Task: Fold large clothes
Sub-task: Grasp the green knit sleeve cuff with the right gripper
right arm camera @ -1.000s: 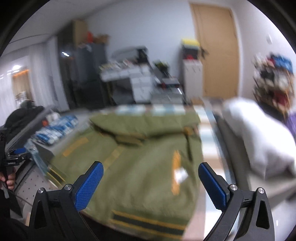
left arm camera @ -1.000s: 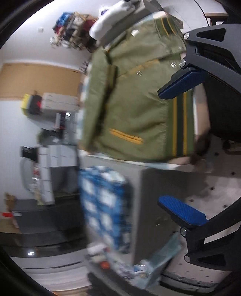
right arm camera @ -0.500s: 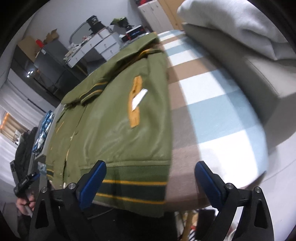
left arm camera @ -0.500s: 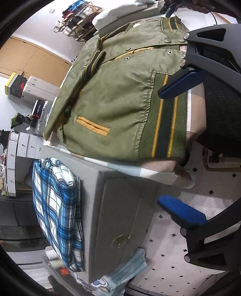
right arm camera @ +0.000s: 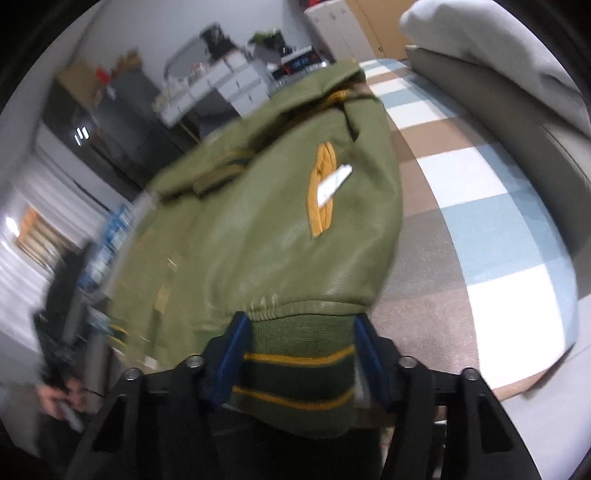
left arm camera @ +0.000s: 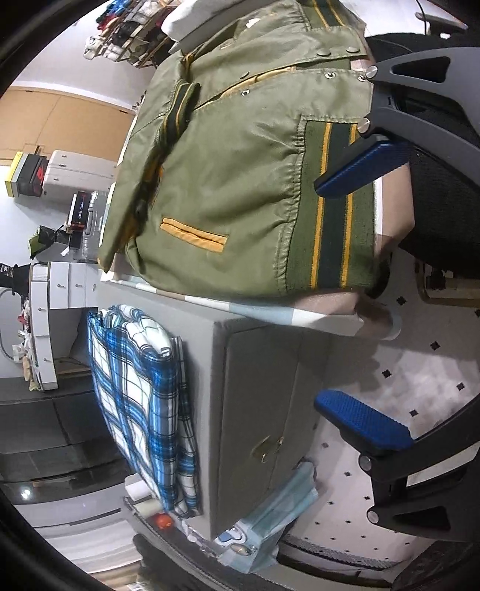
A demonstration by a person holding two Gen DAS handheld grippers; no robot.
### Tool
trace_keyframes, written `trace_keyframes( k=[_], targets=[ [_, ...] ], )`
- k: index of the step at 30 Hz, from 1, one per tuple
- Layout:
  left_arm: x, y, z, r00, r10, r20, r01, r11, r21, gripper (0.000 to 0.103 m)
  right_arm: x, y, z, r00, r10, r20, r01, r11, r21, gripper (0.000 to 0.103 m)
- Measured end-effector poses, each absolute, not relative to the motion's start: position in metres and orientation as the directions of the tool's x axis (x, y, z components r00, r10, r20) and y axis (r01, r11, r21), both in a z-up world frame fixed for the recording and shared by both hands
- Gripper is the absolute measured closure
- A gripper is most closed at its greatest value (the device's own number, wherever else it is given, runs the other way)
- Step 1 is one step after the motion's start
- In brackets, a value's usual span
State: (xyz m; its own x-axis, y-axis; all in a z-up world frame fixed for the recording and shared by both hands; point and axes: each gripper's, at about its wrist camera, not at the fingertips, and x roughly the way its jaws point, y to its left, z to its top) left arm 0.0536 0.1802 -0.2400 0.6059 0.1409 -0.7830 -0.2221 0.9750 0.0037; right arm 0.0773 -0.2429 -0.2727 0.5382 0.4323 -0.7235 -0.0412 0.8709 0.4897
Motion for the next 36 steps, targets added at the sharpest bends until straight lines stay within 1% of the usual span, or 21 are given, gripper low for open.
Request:
trace_keyframes(
  k=[3,4,5,6,8,10,13,15,17,19,22,25,28,29,30,31,34,36],
  targets=[
    [0.054,0.18,-0.24,0.604,0.147,-0.783,-0.22,0.975,0.013,0.001,0.072,-0.245,-0.26,0.568,0.537,-0.624,-0.101,0.798,0.594,0.049],
    [0.054,0.18,-0.241,0.603,0.145,-0.785,-0.22,0.975,0.011,0.001,0.069,-0.243,-0.255,0.57,0.58,-0.582,-0.14,0.767,0.626,0.048],
    [0.055,0.179,-0.241,0.601,0.144,-0.786,-0.221,0.975,0.009,0.001,0.068,-0.24,-0.252,0.568,0.605,-0.559,-0.168,0.749,0.641,0.048],
    [0.056,0.18,-0.242,0.599,0.139,-0.789,-0.221,0.975,0.004,0.001,0.067,-0.236,-0.251,0.566,0.603,-0.562,-0.177,0.755,0.631,0.047],
    [0.056,0.183,-0.243,0.596,0.136,-0.792,-0.227,0.974,-0.003,0.001,0.072,-0.226,-0.257,0.545,0.551,-0.632,-0.154,0.807,0.57,0.047],
    [0.057,0.187,-0.245,0.587,0.136,-0.798,-0.239,0.971,-0.011,0.001,0.077,-0.222,-0.27,0.508,0.538,-0.673,-0.122,0.818,0.562,0.047],
    [0.056,0.193,-0.248,0.578,0.118,-0.807,-0.245,0.969,-0.034,0.001,0.079,-0.224,-0.28,0.5,0.527,-0.687,-0.082,0.819,0.568,0.047],
    [0.057,0.199,-0.252,0.564,0.106,-0.819,-0.258,0.965,-0.053,0.001,0.076,-0.226,-0.279,0.519,0.513,-0.683,-0.079,0.825,0.559,0.053],
    [0.058,0.207,-0.257,0.551,0.068,-0.831,-0.27,0.957,-0.101,0.001,0.075,-0.226,-0.275,0.537,0.501,-0.679,-0.087,0.833,0.546,0.068],
    [0.059,0.212,-0.259,0.558,-0.008,-0.83,-0.262,0.947,-0.185,0.002,0.072,-0.228,-0.267,0.569,0.48,-0.668,-0.099,0.846,0.524,0.073],
    [0.062,0.212,-0.259,0.587,-0.149,-0.796,-0.203,0.924,-0.323,0.002,0.066,-0.231,-0.259,0.606,0.446,-0.659,-0.101,0.865,0.492,0.079],
    [0.07,0.206,-0.261,0.604,-0.242,-0.76,-0.132,0.909,-0.395,0.002,0.064,-0.233,-0.258,0.616,0.445,-0.65,-0.105,0.864,0.492,0.08],
    [0.084,0.204,-0.269,0.563,-0.314,-0.765,-0.097,0.893,-0.439,0.002,0.063,-0.234,-0.261,0.619,0.444,-0.648,-0.103,0.864,0.493,0.08],
    [0.088,0.206,-0.273,0.556,-0.326,-0.765,-0.106,0.885,-0.454,0.002,0.063,-0.234,-0.262,0.62,0.443,-0.648,-0.1,0.863,0.494,0.08],
    [0.09,0.209,-0.272,0.564,-0.305,-0.767,-0.127,0.886,-0.446,0.002,0.062,-0.234,-0.263,0.619,0.443,-0.649,-0.097,0.863,0.496,0.08],
    [0.093,0.211,-0.274,0.553,-0.31,-0.774,-0.137,0.882,-0.451,0.002,0.062,-0.234,-0.263,0.617,0.442,-0.651,-0.096,0.863,0.496,0.08],
    [0.098,0.221,-0.278,0.534,-0.363,-0.763,-0.157,0.845,-0.512,0.002,0.06,-0.234,-0.263,0.62,0.441,-0.649,-0.1,0.865,0.492,0.08],
    [0.096,0.222,-0.277,0.528,-0.378,-0.761,-0.156,0.838,-0.524,0.002,0.06,-0.235,-0.263,0.62,0.444,-0.647,-0.1,0.862,0.496,0.08]
  ],
)
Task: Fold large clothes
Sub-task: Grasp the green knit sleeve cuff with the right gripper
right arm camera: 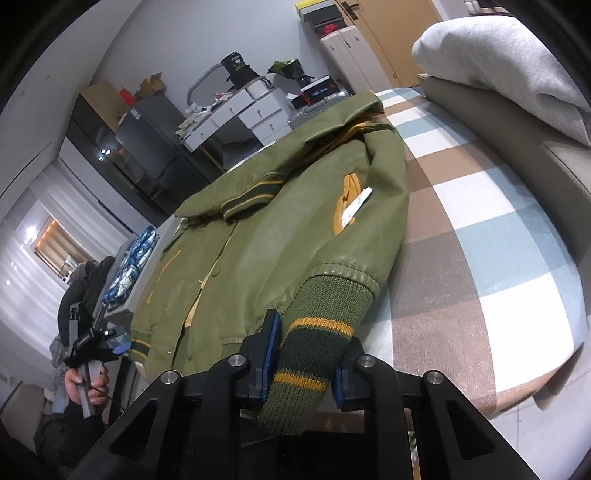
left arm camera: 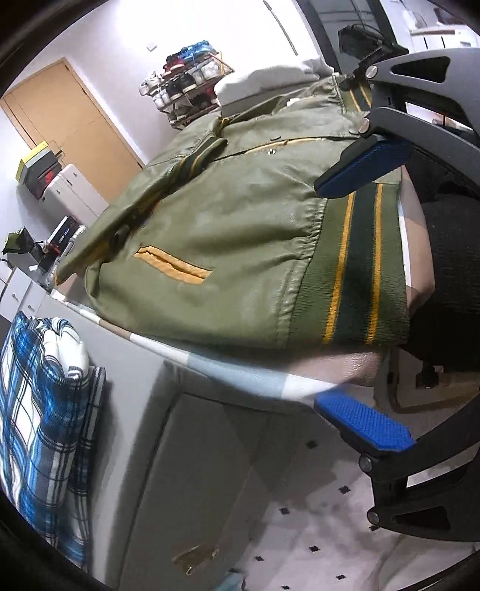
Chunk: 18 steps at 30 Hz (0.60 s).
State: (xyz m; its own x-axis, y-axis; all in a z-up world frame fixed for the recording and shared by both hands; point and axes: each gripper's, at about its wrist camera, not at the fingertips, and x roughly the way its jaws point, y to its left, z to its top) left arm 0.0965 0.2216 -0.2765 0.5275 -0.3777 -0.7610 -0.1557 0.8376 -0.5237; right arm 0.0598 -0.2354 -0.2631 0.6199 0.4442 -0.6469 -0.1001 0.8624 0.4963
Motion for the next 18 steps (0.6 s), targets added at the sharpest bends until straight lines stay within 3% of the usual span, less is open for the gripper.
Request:
trace_keyframes(
  k=[6,10,18],
  targets=[
    [0.093,0.217,-0.264,0.53,-0.385,-0.755,-0.136,0.841,-0.524,0.002,0.059,-0.236,-0.264,0.622,0.443,-0.646,-0.102,0.863,0.495,0.078],
    [0.092,0.215,-0.256,0.545,-0.456,-0.703,-0.078,0.808,-0.584,0.002,0.06,-0.236,-0.264,0.622,0.445,-0.644,-0.098,0.861,0.5,0.077],
    [0.119,0.218,-0.272,0.509,-0.469,-0.721,-0.073,0.812,-0.58,0.003,0.061,-0.237,-0.265,0.617,0.449,-0.646,-0.09,0.856,0.509,0.077]
  ],
)
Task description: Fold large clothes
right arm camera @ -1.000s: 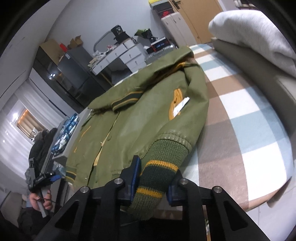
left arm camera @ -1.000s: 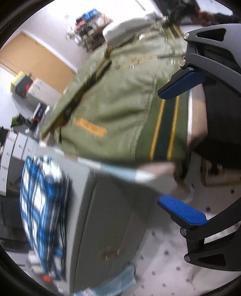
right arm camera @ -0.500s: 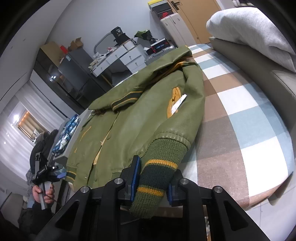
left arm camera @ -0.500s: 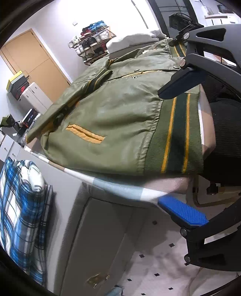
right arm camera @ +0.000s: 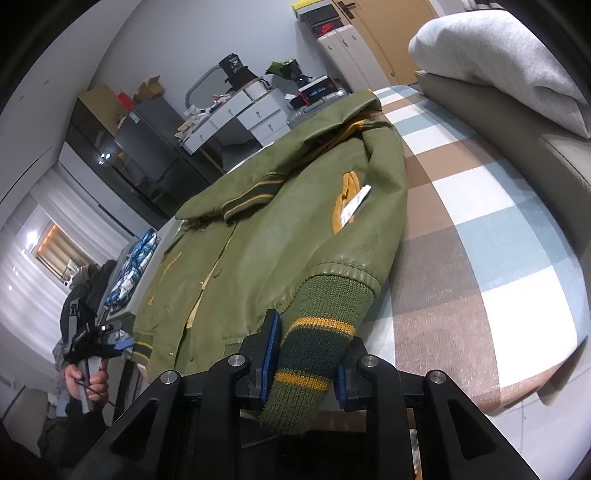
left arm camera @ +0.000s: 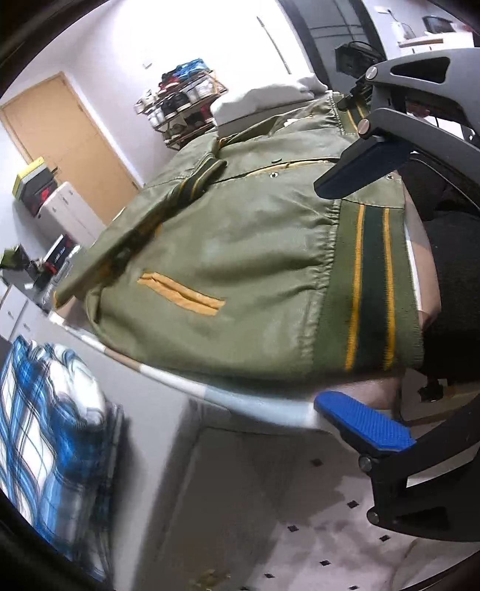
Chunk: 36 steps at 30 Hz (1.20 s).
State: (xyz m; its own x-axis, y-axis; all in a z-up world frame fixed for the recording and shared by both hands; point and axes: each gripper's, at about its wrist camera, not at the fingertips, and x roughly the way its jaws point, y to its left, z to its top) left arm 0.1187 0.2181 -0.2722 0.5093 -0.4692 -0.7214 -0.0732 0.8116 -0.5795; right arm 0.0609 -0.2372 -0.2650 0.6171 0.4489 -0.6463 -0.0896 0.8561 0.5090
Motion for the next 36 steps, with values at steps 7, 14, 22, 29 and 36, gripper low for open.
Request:
trace_keyframes(
  k=[7,14,22,29,36],
  targets=[
    [0.13,0.209,-0.262,0.457,-0.59,-0.666,0.013,0.753,-0.658,0.002,0.059,-0.237,-0.265,0.622,0.453,-0.638,-0.092,0.852,0.516,0.077],
    [0.111,0.21,-0.238,0.533,-0.692,-0.487,0.178,0.654,-0.735,0.002,0.059,-0.236,-0.261,0.626,0.461,-0.628,-0.097,0.846,0.525,0.076],
    [0.123,0.206,-0.277,0.457,-0.678,-0.576,0.082,0.677,-0.732,0.002,0.06,-0.238,-0.256,0.628,0.46,-0.628,-0.102,0.848,0.52,0.076],
    [0.111,0.19,-0.27,0.494,-0.602,-0.627,0.074,0.747,-0.66,0.008,0.066,-0.241,-0.254,0.628,0.466,-0.623,-0.103,0.843,0.527,0.078],
    [0.108,0.185,-0.267,0.485,-0.371,-0.792,-0.101,0.875,-0.473,0.086,0.064,-0.246,-0.242,0.653,0.465,-0.598,-0.131,0.847,0.516,0.092]
  ],
)
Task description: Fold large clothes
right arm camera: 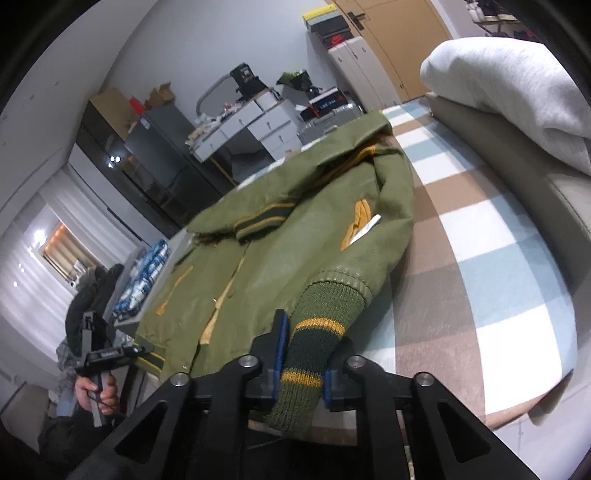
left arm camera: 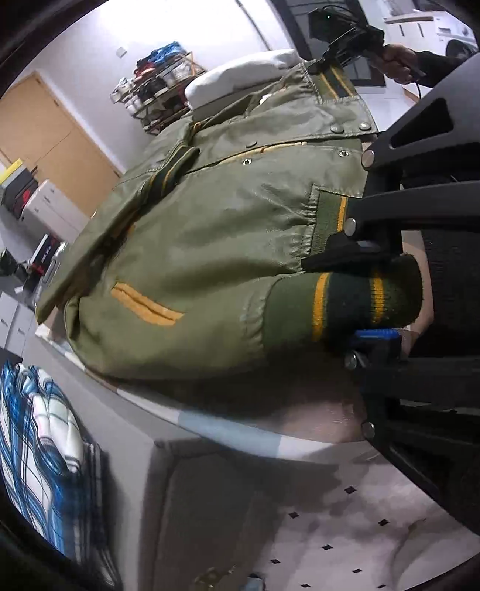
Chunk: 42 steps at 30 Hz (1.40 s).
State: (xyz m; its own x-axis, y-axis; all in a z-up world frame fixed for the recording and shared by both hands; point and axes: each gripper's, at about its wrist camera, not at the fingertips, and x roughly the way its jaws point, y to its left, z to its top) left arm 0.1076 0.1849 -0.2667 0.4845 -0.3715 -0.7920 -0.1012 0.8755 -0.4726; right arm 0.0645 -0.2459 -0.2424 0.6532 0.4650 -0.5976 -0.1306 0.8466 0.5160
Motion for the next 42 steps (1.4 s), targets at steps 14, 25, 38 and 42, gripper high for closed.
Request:
trace_keyframes(
  k=[14,25,38,42],
  targets=[
    [0.055,0.151,-0.197,0.546,-0.431,-0.719,0.006,0.859,-0.511,0.094,0.025,-0.271,-0.216,0.567,0.498,-0.656,-0.118,0.837,0.534,0.096],
    [0.228,0.193,-0.136,0.554,-0.541,-0.633,0.0,0.76,-0.65,0.093,0.181,-0.25,-0.135,0.647,0.57,-0.506,-0.217,0.774,0.594,0.096],
    [0.293,0.244,-0.196,0.414,-0.438,-0.798,-0.202,0.811,-0.549,0.028,0.327,-0.275,-0.228,0.459,0.507,-0.729,0.016,0.816,0.578,0.081],
    [0.284,0.255,-0.177,0.488,-0.328,-0.809,-0.189,0.865,-0.465,0.016,0.323,-0.289,-0.221,0.48,0.524,-0.703,0.003,0.801,0.599,0.068]
  ],
)
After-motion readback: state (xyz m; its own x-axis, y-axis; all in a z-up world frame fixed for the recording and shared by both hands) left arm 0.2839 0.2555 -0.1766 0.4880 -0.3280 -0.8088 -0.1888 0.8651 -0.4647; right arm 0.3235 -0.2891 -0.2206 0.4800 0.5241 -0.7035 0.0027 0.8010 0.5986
